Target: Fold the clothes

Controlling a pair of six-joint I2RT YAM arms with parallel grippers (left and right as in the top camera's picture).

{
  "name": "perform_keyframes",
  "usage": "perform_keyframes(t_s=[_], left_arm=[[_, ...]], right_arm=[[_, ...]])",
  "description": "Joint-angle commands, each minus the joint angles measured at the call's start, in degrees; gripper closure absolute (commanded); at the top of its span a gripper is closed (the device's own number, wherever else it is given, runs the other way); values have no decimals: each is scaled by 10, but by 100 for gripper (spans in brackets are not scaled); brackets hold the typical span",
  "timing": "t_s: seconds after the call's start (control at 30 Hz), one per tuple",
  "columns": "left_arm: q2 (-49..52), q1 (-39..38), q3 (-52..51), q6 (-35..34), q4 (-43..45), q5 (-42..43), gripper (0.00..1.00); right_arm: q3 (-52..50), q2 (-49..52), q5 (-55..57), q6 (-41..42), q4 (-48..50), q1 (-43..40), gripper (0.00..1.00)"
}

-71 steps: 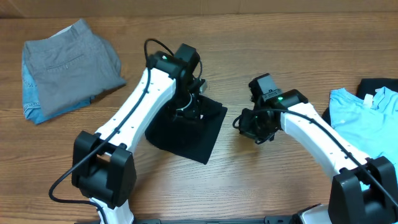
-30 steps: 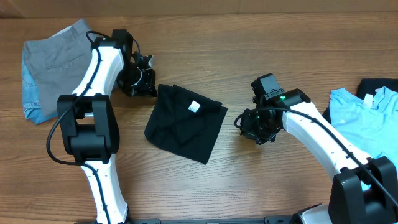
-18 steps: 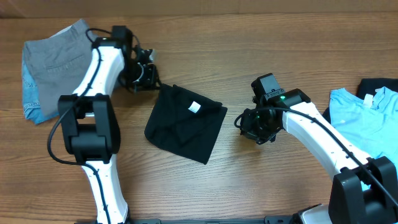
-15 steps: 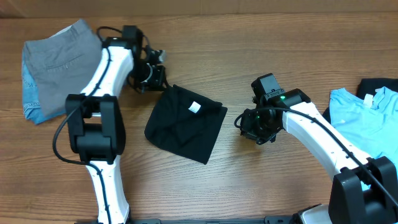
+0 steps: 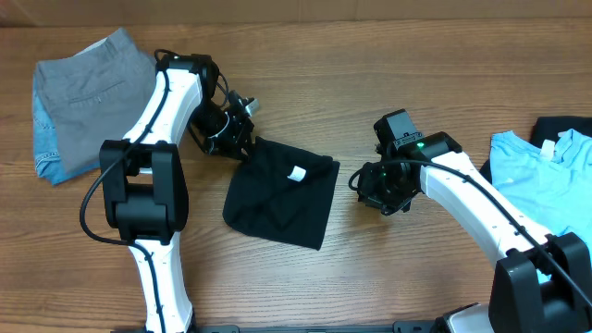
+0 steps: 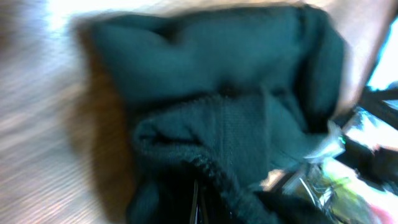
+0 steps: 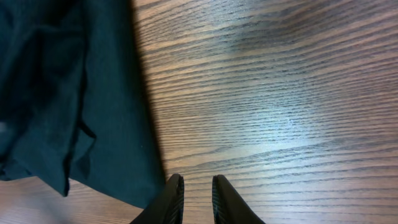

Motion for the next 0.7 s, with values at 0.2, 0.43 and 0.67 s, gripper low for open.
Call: perform_keyframes(t_s=[0.2,0.43,0.67], left_arm=[[-56,-71,0,123,-92,84,90],[-59,-149,-3,61,-96,-38,96],[-143,-122,-2,-21,-40,-160,66]], right_arm=[[13,-10,6,-4,3,-1,80],[13,-10,21,-4,2,-1,80],[13,-10,21,-4,1,-1,80]])
